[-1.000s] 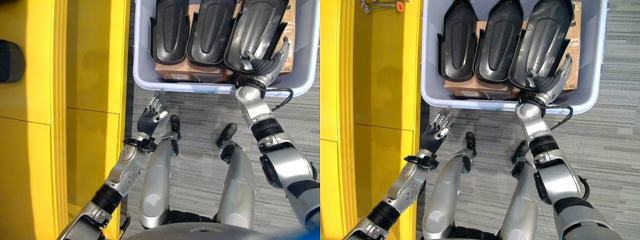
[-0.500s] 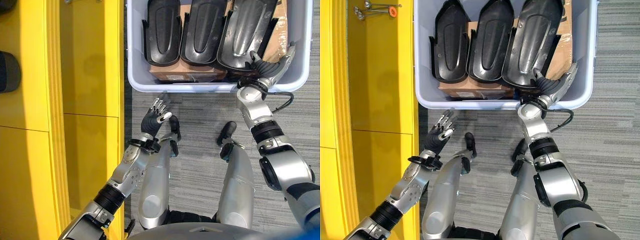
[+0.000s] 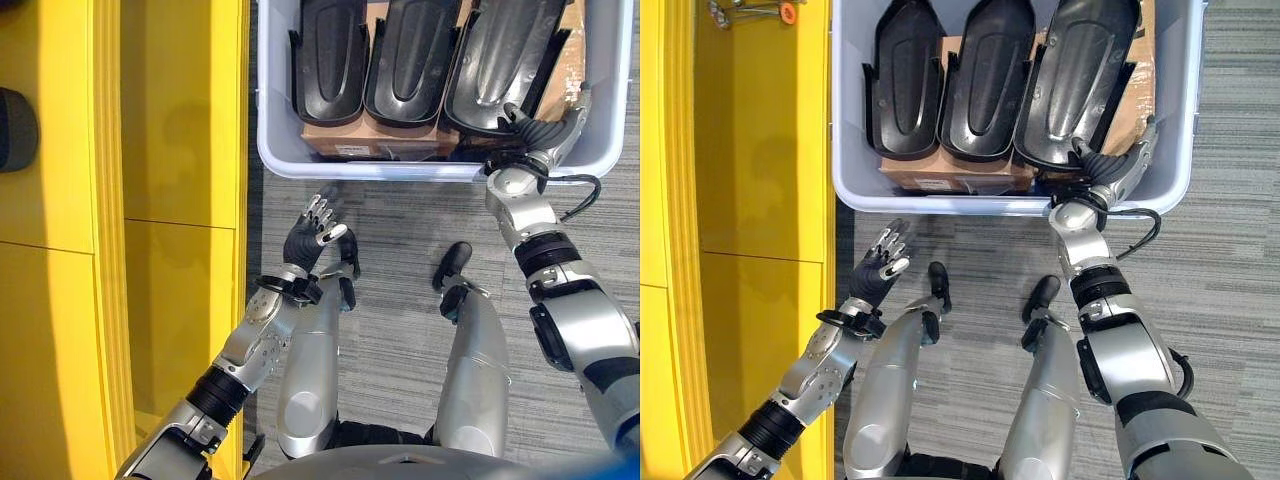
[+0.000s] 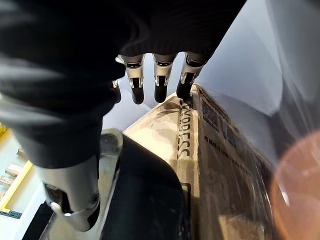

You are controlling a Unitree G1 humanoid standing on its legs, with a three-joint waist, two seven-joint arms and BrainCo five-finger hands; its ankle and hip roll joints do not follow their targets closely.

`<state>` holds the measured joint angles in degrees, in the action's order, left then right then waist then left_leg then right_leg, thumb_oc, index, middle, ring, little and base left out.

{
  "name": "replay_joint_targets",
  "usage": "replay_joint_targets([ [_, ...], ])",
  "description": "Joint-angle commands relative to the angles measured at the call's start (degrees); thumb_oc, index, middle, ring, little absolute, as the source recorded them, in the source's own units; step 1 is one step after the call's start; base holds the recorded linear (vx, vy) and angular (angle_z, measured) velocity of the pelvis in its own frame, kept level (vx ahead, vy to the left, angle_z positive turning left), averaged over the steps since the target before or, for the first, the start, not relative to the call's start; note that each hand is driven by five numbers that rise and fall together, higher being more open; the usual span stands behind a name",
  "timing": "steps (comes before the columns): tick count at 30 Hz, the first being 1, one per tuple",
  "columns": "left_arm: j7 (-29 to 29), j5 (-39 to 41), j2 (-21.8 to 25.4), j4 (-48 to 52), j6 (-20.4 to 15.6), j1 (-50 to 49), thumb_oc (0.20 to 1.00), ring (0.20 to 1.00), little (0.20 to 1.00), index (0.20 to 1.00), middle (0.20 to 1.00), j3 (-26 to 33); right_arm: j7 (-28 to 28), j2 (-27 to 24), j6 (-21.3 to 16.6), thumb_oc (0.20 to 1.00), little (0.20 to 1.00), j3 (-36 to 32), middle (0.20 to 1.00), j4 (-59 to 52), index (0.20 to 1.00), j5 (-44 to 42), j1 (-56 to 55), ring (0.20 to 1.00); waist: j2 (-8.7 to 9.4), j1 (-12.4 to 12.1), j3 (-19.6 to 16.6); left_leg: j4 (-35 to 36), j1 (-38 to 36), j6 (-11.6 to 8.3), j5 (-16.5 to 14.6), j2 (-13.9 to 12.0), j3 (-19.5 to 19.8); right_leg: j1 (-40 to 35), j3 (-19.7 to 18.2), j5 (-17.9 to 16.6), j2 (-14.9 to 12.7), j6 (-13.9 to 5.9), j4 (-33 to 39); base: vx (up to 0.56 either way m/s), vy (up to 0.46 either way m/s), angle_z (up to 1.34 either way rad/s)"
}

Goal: Move parts from the plastic box to the shelf.

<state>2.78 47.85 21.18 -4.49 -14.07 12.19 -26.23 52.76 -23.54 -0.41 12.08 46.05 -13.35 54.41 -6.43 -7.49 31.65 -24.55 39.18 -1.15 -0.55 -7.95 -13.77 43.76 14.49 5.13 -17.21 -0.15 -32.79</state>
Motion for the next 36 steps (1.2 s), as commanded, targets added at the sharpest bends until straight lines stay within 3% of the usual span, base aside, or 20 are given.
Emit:
replay_joint_targets([
  [1,-1.27,-0.94,1.23,6.45,-0.89,-1.86,1.0,1.0,1.0,1.0,1.0,-0.8,-5.13,-1.11,-0.15,1.0,1.0,1.62,1.0,2.14,1.0,-2.12,2.51,1.0,-3.19,-2.96,-1.85,1.43,2.24,-1.69,-1.64,1.46,5.91,-1.18,-0.95,6.92,0.39,-3.36,-8.44,0.03,-0.031,0.04],
  [9,-2.54,-0.11,2.18,6.64,-0.63,-2.14,1.0,1.0,1.0,1.0,1.0,-1.31,-5.2,-4.05,9.05,1.0,1.0,4.59,1.0,6.59,1.0,5.43,5.22,1.0,-3.35,-3.73,-1.85,-0.31,3.47,-1.4,-2.25,1.58,6.53,-0.76,-0.57,7.49,0.08,-3.17,-10.01,0.02,-0.019,0.05],
  [13,-3.01,-0.31,2.41,6.88,-0.12,-2.22,1.0,1.0,1.0,1.0,1.0,-1.31,-8.19,-4.5,13.0,1.0,1.0,6.43,1.0,10.12,1.0,-2.7,5.86,1.0,-3.38,-4.11,-1.85,-0.88,3.86,-1.38,-2.45,1.49,6.71,-0.56,-0.39,7.66,-0.08,-3.03,-10.47,0.03,-0.012,0.05],
  [16,-3.15,0.06,2.61,6.81,-0.19,-2.21,1.0,1.0,1.0,1.0,1.0,-1.17,-9.37,-5.19,16.18,1.0,1.0,8.17,1.0,12.63,1.0,5.81,6.22,1.0,-3.39,-4.29,-1.85,-1.32,4.3,-1.26,-2.6,1.4,6.76,-0.16,-0.32,7.74,-0.2,-2.95,-10.92,0.01,-0.003,0.01],
  [18,-3.59,0.38,3.02,6.55,-0.35,-1.99,1.0,1.0,1.0,1.0,1.0,-1.09,-10.76,-6.49,21.54,1.0,1.0,10.54,1.0,13.41,1.0,13.34,7.42,1.0,-3.35,-4.39,-1.85,-1.87,4.75,-1.19,-2.74,1.3,6.92,0.13,-0.14,7.74,-0.42,-3.06,-11.36,0.01,0.0,0.02],
  [31,-4.51,0.96,4.04,6.85,-1.15,-2.2,1.0,1.0,1.0,1.0,1.0,-1.26,-13.04,-7.63,24.13,1.0,1.0,14.01,1.0,19.25,1.0,4.91,7.87,1.0,-3.48,-5.28,-1.85,-2.52,6.35,-0.6,-2.99,1.2,7.33,0.97,0.54,7.35,-0.85,-3.29,-11.35,0.0,0.0,0.03],
  [35,-4.34,1.28,4.69,7.34,-0.6,-1.73,1.0,1.0,1.0,1.0,1.0,-0.89,-17.35,-7.88,23.65,1.0,1.0,13.99,1.0,21.71,1.0,-0.79,8.33,1.0,-3.51,-5.72,-1.85,-2.85,6.82,-0.48,-3.06,1.36,7.55,1.14,0.83,7.27,-1.15,-3.31,-11.5,0.0,0.0,0.01],
  [36,-4.4,1.31,4.71,7.24,-0.58,-1.63,1.0,1.0,1.0,1.0,1.0,-0.89,-18.0,-7.91,23.71,0.589,0.589,13.87,0.589,22.26,0.589,-2.97,8.49,0.589,-3.5,-5.8,-1.85,-2.84,6.82,-0.5,-3.04,1.34,7.54,1.07,0.87,7.27,-1.18,-3.31,-11.46,0.0,0.0,0.0],
])
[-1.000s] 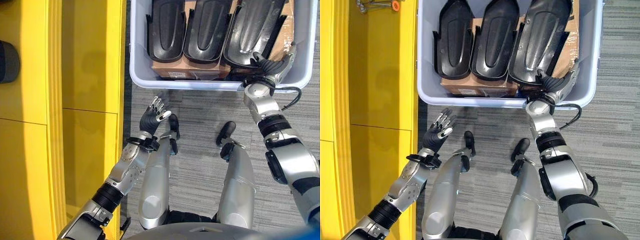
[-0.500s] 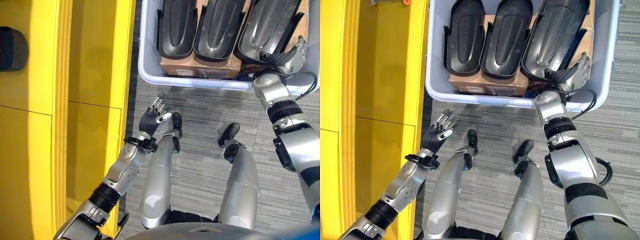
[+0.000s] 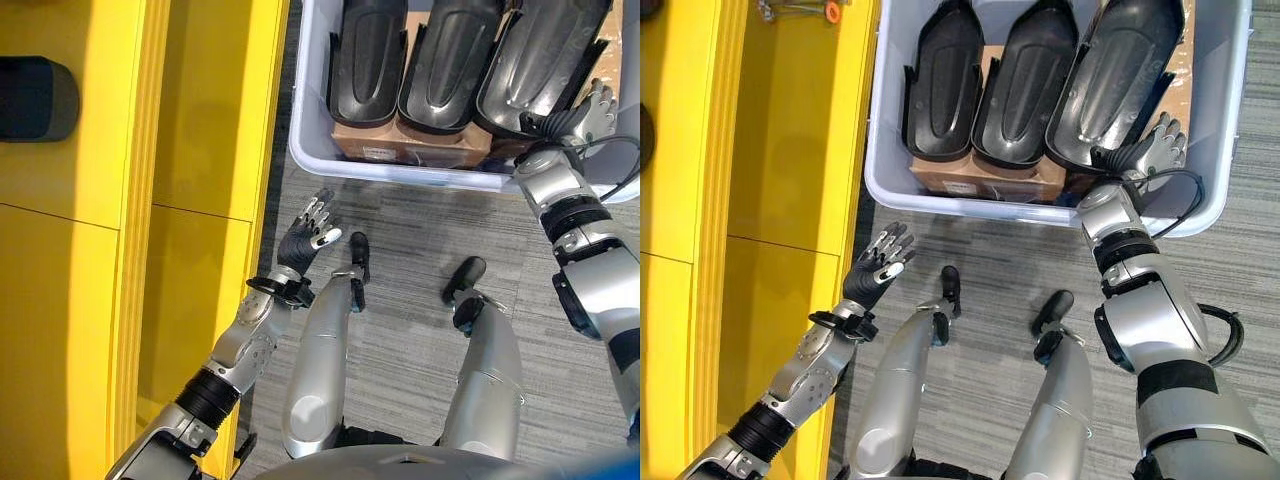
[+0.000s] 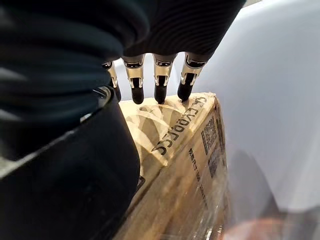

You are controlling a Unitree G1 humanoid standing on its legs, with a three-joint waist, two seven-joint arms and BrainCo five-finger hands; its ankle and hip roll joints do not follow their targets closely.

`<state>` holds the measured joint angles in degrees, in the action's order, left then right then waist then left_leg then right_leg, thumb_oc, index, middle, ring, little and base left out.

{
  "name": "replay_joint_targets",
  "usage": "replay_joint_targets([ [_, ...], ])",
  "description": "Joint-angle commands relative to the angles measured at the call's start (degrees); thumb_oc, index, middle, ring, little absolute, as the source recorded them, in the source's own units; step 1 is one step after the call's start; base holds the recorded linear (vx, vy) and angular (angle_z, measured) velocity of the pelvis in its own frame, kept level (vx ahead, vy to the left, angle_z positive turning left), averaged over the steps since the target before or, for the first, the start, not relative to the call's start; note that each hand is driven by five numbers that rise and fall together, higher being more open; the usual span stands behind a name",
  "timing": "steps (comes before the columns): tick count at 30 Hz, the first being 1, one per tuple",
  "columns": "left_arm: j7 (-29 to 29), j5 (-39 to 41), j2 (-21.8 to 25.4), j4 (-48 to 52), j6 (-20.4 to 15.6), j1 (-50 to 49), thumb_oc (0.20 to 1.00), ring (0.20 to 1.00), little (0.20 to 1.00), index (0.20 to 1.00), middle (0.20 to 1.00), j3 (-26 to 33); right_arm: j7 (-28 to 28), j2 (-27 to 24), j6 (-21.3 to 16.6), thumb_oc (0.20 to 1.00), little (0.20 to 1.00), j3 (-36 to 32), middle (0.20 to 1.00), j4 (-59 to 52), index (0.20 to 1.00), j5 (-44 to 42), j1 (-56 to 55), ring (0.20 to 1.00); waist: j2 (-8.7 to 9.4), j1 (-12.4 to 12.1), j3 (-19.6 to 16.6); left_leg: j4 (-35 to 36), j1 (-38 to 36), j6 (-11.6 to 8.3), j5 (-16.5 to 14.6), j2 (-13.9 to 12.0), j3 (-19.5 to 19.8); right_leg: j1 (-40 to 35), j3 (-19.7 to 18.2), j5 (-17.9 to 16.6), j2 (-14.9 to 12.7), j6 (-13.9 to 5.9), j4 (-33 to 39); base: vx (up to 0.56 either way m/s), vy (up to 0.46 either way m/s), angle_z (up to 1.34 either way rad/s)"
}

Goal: Move parts from the plastic box to the shelf.

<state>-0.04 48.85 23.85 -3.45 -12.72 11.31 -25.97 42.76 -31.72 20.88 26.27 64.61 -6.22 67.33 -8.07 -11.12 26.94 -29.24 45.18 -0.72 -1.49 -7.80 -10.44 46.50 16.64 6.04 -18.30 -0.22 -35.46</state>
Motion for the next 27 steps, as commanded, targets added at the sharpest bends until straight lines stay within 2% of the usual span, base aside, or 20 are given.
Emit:
replay_joint_targets([
  [1,-1.54,0.3,2.06,6.31,-1.73,-0.63,1.0,1.0,1.0,1.0,1.0,-1.08,-8.69,0.26,2.48,0.2,0.2,-0.53,0.2,4.28,0.2,-11.8,-4.3,0.2,-1.85,-2.3,2.85,1.83,0.91,-0.9,-2.08,1.19,4.31,-1.56,-1.23,6.36,-0.2,-3.25,-8.92,0.0,0.0,0.0],
  [4,-1.09,0.46,2.2,6.75,-0.77,-0.31,1.0,1.0,1.0,1.0,1.0,-0.52,-11.25,0.23,1.43,0.2,0.2,-2.22,0.2,6.4,0.2,-18.04,-4.72,0.2,-1.83,-2.65,2.85,1.85,0.95,-0.87,-2.07,1.39,4.59,-1.58,-1.09,6.55,-0.26,-3.22,-9.19,0.0,-0.003,0.03],
  [10,-0.53,0.1,2.4,6.93,-0.34,0.22,1.0,1.0,1.0,1.0,1.0,-0.29,-12.75,0.37,1.69,0.2,0.2,-3.41,0.2,8.1,0.2,-19.86,-5.3,0.2,-1.67,-2.9,2.85,1.76,1.03,-0.83,-2.0,1.43,4.69,-1.69,-0.84,6.46,-0.18,-3.28,-9.17,0.0,-0.002,0.01],
  [23,0.66,0.09,1.93,6.08,-1.89,1.09,1.0,1.0,1.0,1.0,1.0,-1.08,-11.49,0.54,1.11,0.2,0.2,-3.87,0.2,9.78,0.2,-15.48,-6.94,0.2,-2.2,-2.86,2.85,1.85,2.25,-0.68,-1.69,1.85,4.87,-0.55,-0.98,5.85,-0.17,-3.53,-8.76,-0.01,0.006,0.01],
  [26,0.11,0.35,1.58,5.19,-2.79,1.09,1.0,1.0,1.0,1.0,1.0,-1.13,-10.13,0.63,0.2,0.2,0.2,-3.6,0.2,10.08,0.2,-13.8,-7.27,0.2,-2.23,-2.87,2.85,2.17,1.98,-0.66,-1.52,1.82,4.77,-0.87,-0.99,5.72,-0.21,-3.6,-8.47,-0.04,-0.001,0.01],
  [27,-0.19,0.28,1.68,5.15,-3.23,0.86,1.0,1.0,1.0,1.0,1.0,-1.21,-8.32,0.45,-2.02,0.2,0.2,-3.7,0.2,9.89,0.2,-12.59,-7.76,0.2,-2.21,-2.92,2.85,2.51,1.55,-0.67,-1.39,1.74,4.75,-1.4,-0.97,5.57,-0.26,-3.7,-8.14,-0.04,-0.022,0.0],
])
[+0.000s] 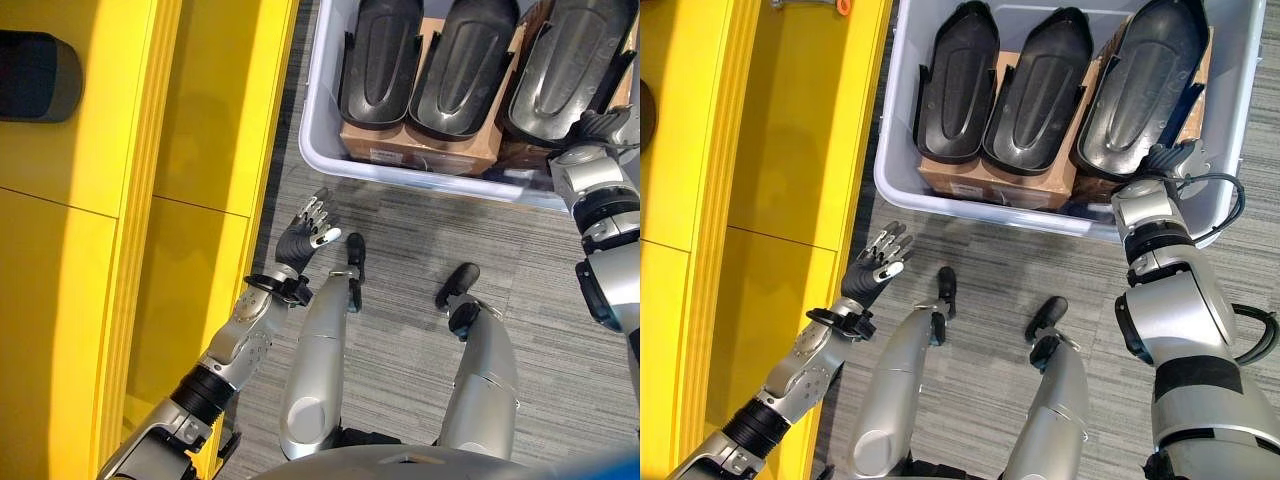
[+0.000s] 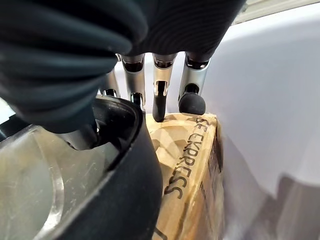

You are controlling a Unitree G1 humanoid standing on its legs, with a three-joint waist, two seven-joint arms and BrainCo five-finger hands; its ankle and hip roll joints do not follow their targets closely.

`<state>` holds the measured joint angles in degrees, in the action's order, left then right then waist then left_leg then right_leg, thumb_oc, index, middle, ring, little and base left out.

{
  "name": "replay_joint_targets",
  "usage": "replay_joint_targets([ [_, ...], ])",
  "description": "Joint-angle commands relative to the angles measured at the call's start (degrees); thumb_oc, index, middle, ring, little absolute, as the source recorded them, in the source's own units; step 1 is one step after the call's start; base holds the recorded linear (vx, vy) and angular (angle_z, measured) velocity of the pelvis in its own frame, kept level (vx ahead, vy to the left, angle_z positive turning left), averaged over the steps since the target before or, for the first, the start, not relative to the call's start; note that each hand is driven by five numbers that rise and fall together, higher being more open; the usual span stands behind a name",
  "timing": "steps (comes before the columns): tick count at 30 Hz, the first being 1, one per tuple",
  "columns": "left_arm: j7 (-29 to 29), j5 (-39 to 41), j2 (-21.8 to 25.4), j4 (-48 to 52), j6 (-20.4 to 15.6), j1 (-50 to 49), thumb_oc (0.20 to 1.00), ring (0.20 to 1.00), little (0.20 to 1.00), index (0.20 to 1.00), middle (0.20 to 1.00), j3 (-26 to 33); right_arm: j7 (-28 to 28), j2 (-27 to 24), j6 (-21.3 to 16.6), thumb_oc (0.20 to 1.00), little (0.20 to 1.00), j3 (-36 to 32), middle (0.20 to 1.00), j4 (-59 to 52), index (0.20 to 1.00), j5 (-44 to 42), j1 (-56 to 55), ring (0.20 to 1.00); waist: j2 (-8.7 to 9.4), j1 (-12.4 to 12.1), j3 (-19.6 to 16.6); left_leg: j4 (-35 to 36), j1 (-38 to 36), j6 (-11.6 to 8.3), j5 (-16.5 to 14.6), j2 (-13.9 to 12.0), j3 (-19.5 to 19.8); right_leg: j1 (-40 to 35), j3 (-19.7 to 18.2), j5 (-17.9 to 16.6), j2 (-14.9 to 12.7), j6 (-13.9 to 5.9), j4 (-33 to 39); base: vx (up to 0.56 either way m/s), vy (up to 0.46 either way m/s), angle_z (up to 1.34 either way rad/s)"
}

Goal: Move parts from the plastic box to the shelf.

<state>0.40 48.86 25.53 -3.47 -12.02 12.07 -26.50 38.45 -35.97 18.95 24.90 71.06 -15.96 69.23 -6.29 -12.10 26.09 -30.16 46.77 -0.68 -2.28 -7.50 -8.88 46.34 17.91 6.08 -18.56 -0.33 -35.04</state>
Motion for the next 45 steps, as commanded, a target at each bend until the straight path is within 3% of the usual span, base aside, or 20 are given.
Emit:
replay_joint_targets([
  [1,-0.51,0.22,-0.03,5.19,-3.94,0.06,1.0,1.0,1.0,1.0,1.0,-0.71,-3.02,4.71,-1.02,0.2,0.2,-2.44,0.2,3.28,0.2,-2.53,-9.73,0.2,-3.96,-1.92,3.7,3.54,-0.27,-0.67,-0.57,1.41,3.22,-1.47,-2.26,5.48,-0.03,-3.63,-8.48,-0.03,-0.029,0.0],
  [5,-0.36,-0.42,0.16,4.34,-5.2,-0.18,1.0,1.0,1.0,1.0,1.0,-1.27,6.78,5.24,-9.05,0.2,0.2,-3.39,0.2,-0.09,0.2,1.02,-10.11,0.2,-3.48,-1.46,3.7,4.76,-2.21,-0.8,-0.36,1.04,3.01,-3.75,-2.21,4.7,0.47,-4.12,-6.23,-0.03,-0.024,-0.01],
  [9,-0.72,-1.1,-0.21,3.55,-6.3,-0.9,1.0,1.0,1.0,1.0,1.0,-1.2,12.37,5.97,-13.12,0.2,0.2,-3.71,0.2,-4.78,0.2,7.21,-11.12,0.2,-2.95,-0.68,3.7,6.63,-5.09,-0.98,-0.11,0.58,2.23,-6.31,-2.2,3.81,1.07,-4.58,-3.42,-0.04,-0.009,-0.07],
  [10,-0.88,-1.43,-0.29,3.34,-6.68,-1.22,1.0,1.0,1.0,1.0,1.0,-1.1,15.29,6.31,-15.76,0.2,0.2,-3.71,0.2,-6.41,0.2,8.92,-11.8,0.2,-2.65,-0.33,3.7,7.56,-6.65,-1.11,0.03,0.31,1.78,-7.79,-2.12,3.41,1.28,-4.74,-1.91,-0.04,-0.007,-0.16],
  [19,-5.43,-0.35,-0.64,0.49,-9.04,-2.95,1.0,1.0,1.0,1.0,1.0,0.78,20.66,5.31,-23.45,0.2,0.2,-8.98,0.2,-17.83,0.2,14.93,-16.8,0.2,-0.41,2.69,3.7,14.7,-19.79,-2.51,1.27,-1.03,-1.34,-18.85,-2.61,1.24,3.27,-5.72,7.78,-0.02,0.011,-0.21],
  [34,-6.85,0.45,-0.58,-2.44,-8.62,-4.02,1.0,1.0,1.0,1.0,1.0,2.59,16.37,3.89,-23.14,0.2,0.2,-14.14,0.2,-21.15,0.2,13.93,-18.11,0.2,0.45,4.36,3.65,19.24,-33.41,-3.2,2.78,-2.04,-2.7,-31.67,-1.94,-0.36,3.33,-4.9,13.03,0.03,0.008,-0.06],
  [38,-7.2,-0.48,-0.78,-3.19,-8.79,-5.38,1.0,1.0,1.0,1.0,1.0,2.41,11.3,4.79,-24.9,0.2,0.2,-14.65,0.2,-21.74,0.2,8.62,-18.95,0.2,0.76,4.28,2.24,20.13,-35.8,-3.37,2.77,-2.31,-2.67,-34.17,-1.44,-0.28,3.21,-4.71,13.9,0.12,0.005,0.01],
  [40,-6.98,-0.98,-0.98,-3.35,-8.6,-6.39,1.0,1.0,1.0,1.0,1.0,2.94,4.91,5.66,-26.33,0.2,0.2,-14.58,0.2,-23.32,0.2,5.03,-19.9,0.2,0.93,4.33,1.27,20.7,-37.45,-3.57,2.9,-2.62,-2.67,-35.88,-1.23,-0.23,3.1,-4.51,14.45,0.14,0.03,0.01],
  [43,-6.84,-1.25,-1.0,-3.16,-8.21,-7.31,1.0,1.0,1.0,1.0,1.0,3.48,0.99,6.6,-26.95,0.2,0.2,-14.3,0.2,-25.51,0.2,4.65,-20.6,0.2,1.06,4.27,0.59,20.83,-38.43,-3.67,2.86,-2.77,-2.66,-36.94,-1.07,-0.03,2.92,-4.4,14.5,0.1,0.019,0.0],
  [45,-7.53,-1.03,-1.35,-3.61,-8.15,-8.57,1.0,1.0,1.0,1.0,1.0,4.53,-4.57,8.07,-27.83,0.2,0.2,-13.43,0.2,-29.19,0.2,2.79,-21.81,0.2,1.24,4.17,-0.21,20.85,-39.52,-3.78,2.8,-2.9,-2.52,-38.17,-0.8,0.32,2.67,-4.2,14.34,0.13,0.065,0.01],
])
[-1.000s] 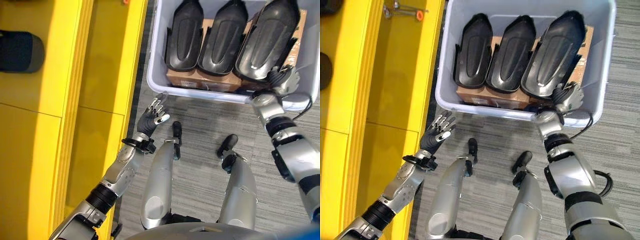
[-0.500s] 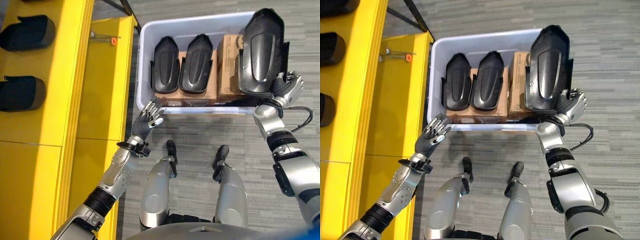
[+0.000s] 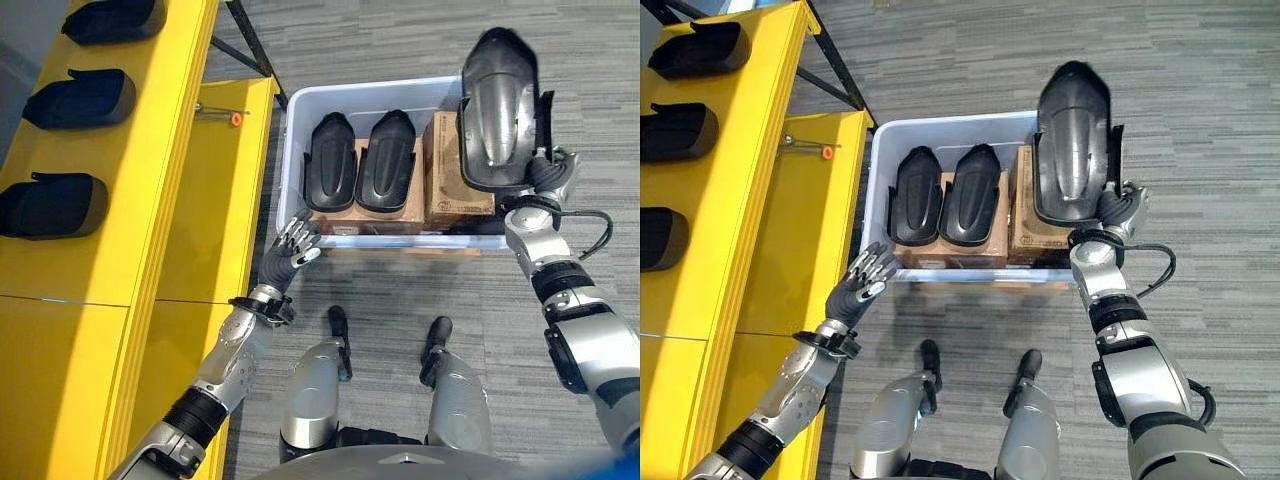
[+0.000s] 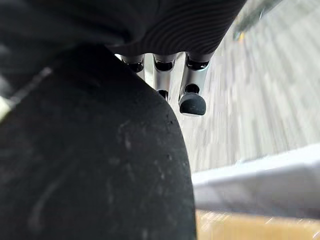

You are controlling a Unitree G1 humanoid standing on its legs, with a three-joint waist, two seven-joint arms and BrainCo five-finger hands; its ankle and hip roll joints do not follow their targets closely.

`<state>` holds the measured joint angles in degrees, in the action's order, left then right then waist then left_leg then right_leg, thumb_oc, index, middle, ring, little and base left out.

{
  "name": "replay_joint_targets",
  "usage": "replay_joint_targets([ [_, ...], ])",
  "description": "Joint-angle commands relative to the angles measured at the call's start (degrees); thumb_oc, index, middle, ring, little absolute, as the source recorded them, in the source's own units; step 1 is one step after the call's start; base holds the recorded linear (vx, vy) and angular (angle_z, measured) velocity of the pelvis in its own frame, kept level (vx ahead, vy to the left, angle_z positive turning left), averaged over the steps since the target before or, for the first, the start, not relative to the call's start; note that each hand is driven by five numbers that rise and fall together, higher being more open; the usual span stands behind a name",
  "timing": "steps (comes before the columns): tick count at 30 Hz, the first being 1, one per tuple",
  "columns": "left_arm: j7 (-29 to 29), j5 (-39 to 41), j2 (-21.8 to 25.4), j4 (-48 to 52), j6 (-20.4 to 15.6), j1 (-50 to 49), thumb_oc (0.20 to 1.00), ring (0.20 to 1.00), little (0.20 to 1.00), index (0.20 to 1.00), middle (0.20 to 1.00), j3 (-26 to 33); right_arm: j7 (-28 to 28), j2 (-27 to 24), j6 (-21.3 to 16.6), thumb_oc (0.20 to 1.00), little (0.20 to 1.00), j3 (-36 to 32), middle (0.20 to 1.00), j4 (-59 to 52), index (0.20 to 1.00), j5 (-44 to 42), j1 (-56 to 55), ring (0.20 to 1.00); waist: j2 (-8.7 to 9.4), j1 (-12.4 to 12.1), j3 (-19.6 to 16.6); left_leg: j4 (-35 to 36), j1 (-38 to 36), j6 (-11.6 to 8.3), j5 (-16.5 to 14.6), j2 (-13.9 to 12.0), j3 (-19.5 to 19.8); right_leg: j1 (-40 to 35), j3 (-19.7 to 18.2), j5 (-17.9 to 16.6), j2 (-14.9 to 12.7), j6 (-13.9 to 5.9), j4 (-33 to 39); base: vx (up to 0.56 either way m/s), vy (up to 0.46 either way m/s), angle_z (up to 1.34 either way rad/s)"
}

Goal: Move parts from the plastic box to the shelf.

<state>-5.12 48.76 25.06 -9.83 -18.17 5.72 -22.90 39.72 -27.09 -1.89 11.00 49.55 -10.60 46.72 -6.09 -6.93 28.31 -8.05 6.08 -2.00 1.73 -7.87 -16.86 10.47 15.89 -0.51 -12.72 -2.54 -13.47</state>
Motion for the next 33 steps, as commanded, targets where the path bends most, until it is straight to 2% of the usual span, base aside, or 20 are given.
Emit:
replay_joint_targets([
  [1,-2.22,-1.66,-1.42,2.63,-1.81,-3.03,1.0,1.0,1.0,1.0,1.0,1.65,-7.94,0.67,-6.66,0.2,0.2,1.26,0.2,-10.5,0.2,-3.39,-0.37,0.2,1.19,-1.05,-2.96,-0.91,0.28,-2.51,-1.14,-2.56,5.56,-3.3,1.3,7.02,-3.14,-1.87,-6.96,0.12,0.072,0.01],
  [7,-2.25,-4.24,-2.23,3.23,-2.63,-6.22,1.0,1.0,1.0,1.0,1.0,3.75,-15.5,6.53,-4.49,0.2,0.2,4.39,0.2,-19.59,0.2,-11.5,-6.07,0.2,2.04,-1.33,-5.51,1.3,-2.84,-2.68,-0.49,-2.75,6.04,-7.13,1.93,6.63,-2.83,-2.03,-4.46,0.1,0.101,0.04],
  [10,-4.2,-4.93,-2.15,3.69,-3.28,-7.43,1.0,1.0,1.0,1.0,1.0,4.5,-18.45,9.09,-2.66,0.2,0.2,5.91,0.2,-23.48,0.2,-13.2,-8.62,0.2,2.5,-1.48,-6.9,1.74,-3.58,-2.56,-0.41,-2.76,6.0,-8.44,2.27,5.89,-2.8,-2.26,-2.98,0.06,0.114,0.03],
  [15,-6.66,-7.81,-1.86,4.4,-3.99,-9.46,1.0,1.0,1.0,1.0,1.0,5.07,-21.44,12.67,-0.5,0.2,0.2,8.88,0.2,-27.15,0.2,-16.83,-12.63,0.2,3.55,-2.03,-9.36,2.43,-5.29,-1.86,-0.78,-1.83,5.39,-11.43,3.11,4.22,-3.29,-3.49,0.03,0.03,0.146,0.06],
  [18,-6.95,-10.93,-1.07,5.6,-4.12,-10.56,1.0,1.0,1.0,1.0,1.0,5.37,-23.56,15.11,-0.49,0.2,0.2,11.17,0.2,-29.57,0.2,-17.54,-16.86,0.2,4.45,-2.63,-11.37,3.8,-7.1,-0.61,-1.36,0.12,5.01,-13.85,3.73,1.71,-4.76,-4.61,2.18,0.0,0.183,0.09],
  [21,-7.24,-9.53,-0.73,6.07,-3.92,-10.9,1.0,1.0,1.0,1.0,1.0,5.78,-24.21,16.74,-0.85,0.2,0.2,12.54,0.2,-30.96,0.2,-17.74,-19.42,0.2,4.83,-3.19,-12.66,5.13,-7.88,0.63,-1.55,1.68,4.79,-14.5,4.33,-0.38,-5.7,-5.18,2.19,-0.04,0.142,0.03],
  [22,-8.01,-8.17,-0.87,6.52,-2.96,-11.26,1.0,1.0,1.0,1.0,1.0,6.44,-24.83,18.06,-1.43,0.2,0.2,13.28,0.2,-31.65,0.2,-16.93,-20.99,0.2,5.3,-3.92,-13.23,5.62,-8.51,1.59,-2.33,2.93,4.35,-14.56,5.54,-2.49,-6.67,-5.81,0.61,-0.04,0.065,-0.02],
  [24,-7.01,-10.46,-0.68,6.9,-2.35,-11.35,1.0,1.0,1.0,1.0,1.0,7.16,-25.37,18.97,-1.81,0.2,0.2,14.0,0.2,-32.41,0.2,-16.65,-21.86,0.2,5.48,-4.62,-13.83,5.86,-8.7,2.43,-3.02,3.67,4.52,-14.5,6.34,-3.15,-6.65,-5.98,-0.84,-0.02,-0.004,-0.09],
  [25,-6.66,-10.64,-0.55,6.81,-2.18,-11.5,1.0,1.0,1.0,1.0,1.0,7.48,-25.26,19.1,-1.96,0.2,0.2,14.35,0.2,-32.76,0.2,-16.45,-22.15,0.2,5.54,-4.78,-14.02,5.87,-8.76,2.76,-3.13,3.91,4.58,-14.31,5.96,-3.16,-6.11,-5.92,-1.73,0.0,-0.06,-0.14],
  [26,-5.82,-10.33,-0.23,6.93,-1.72,-11.43,1.0,1.0,1.0,1.0,1.0,7.8,-25.18,18.91,-2.01,0.2,0.2,14.77,0.2,-33.33,0.2,-16.31,-22.34,0.2,5.48,-4.69,-14.17,5.91,-8.71,2.94,-3.19,3.97,5.15,-14.42,5.1,-1.28,-4.21,-5.41,-1.75,0.01,-0.076,-0.24],
  [27,-5.21,-10.0,0.06,6.94,-1.39,-11.34,1.0,1.0,1.0,1.0,1.0,7.99,-24.88,18.5,-1.71,0.2,0.2,15.07,0.2,-34.16,0.2,-16.35,-22.53,0.2,5.56,-4.28,-14.22,5.91,-8.59,3.07,-3.24,4.16,6.31,-14.39,3.68,0.6,-1.78,-4.87,-1.2,0.02,-0.116,-0.16],
  [28,-5.11,-9.4,0.41,6.93,-0.93,-11.16,1.0,1.0,1.0,1.0,1.0,8.27,-24.24,17.41,-1.09,0.2,0.2,15.36,0.2,-35.41,0.2,-16.58,-23.04,0.2,5.86,-3.39,-14.37,5.8,-8.35,3.21,-3.35,4.96,8.68,-14.09,0.89,2.94,2.2,-3.94,0.26,0.04,-0.127,-0.03],
  [29,-5.67,-9.06,0.36,6.96,-0.54,-11.12,1.0,1.0,1.0,1.0,1.0,8.28,-23.67,16.84,-1.2,0.2,0.2,15.36,0.2,-35.79,0.2,-16.73,-23.57,0.2,6.05,-2.76,-14.5,5.79,-8.28,3.27,-3.28,5.62,10.52,-13.68,-1.37,3.79,4.62,-2.99,1.52,0.06,-0.156,0.35],
  [31,-8.75,-6.51,-0.9,7.04,0.08,-12.08,1.0,1.0,1.0,1.0,1.0,8.28,-22.48,15.02,-1.94,0.2,0.2,14.38,0.2,-36.6,0.2,-16.46,-25.75,0.2,6.4,-1.11,-15.19,5.73,-7.78,3.4,-2.97,7.4,16.05,-12.82,-7.83,4.47,10.16,-0.81,4.01,0.09,-0.184,1.44],
  [33,-11.08,-5.07,-2.03,5.82,0.84,-12.51,1.0,1.0,1.0,1.0,1.0,10.19,-24.52,13.57,-2.73,0.2,0.2,11.71,0.2,-35.45,0.2,-16.94,-27.29,0.2,6.89,-0.23,-16.53,5.83,-7.44,3.2,-2.91,8.85,20.05,-13.34,-10.95,3.83,11.83,-0.07,6.75,0.07,-0.284,2.2],
])
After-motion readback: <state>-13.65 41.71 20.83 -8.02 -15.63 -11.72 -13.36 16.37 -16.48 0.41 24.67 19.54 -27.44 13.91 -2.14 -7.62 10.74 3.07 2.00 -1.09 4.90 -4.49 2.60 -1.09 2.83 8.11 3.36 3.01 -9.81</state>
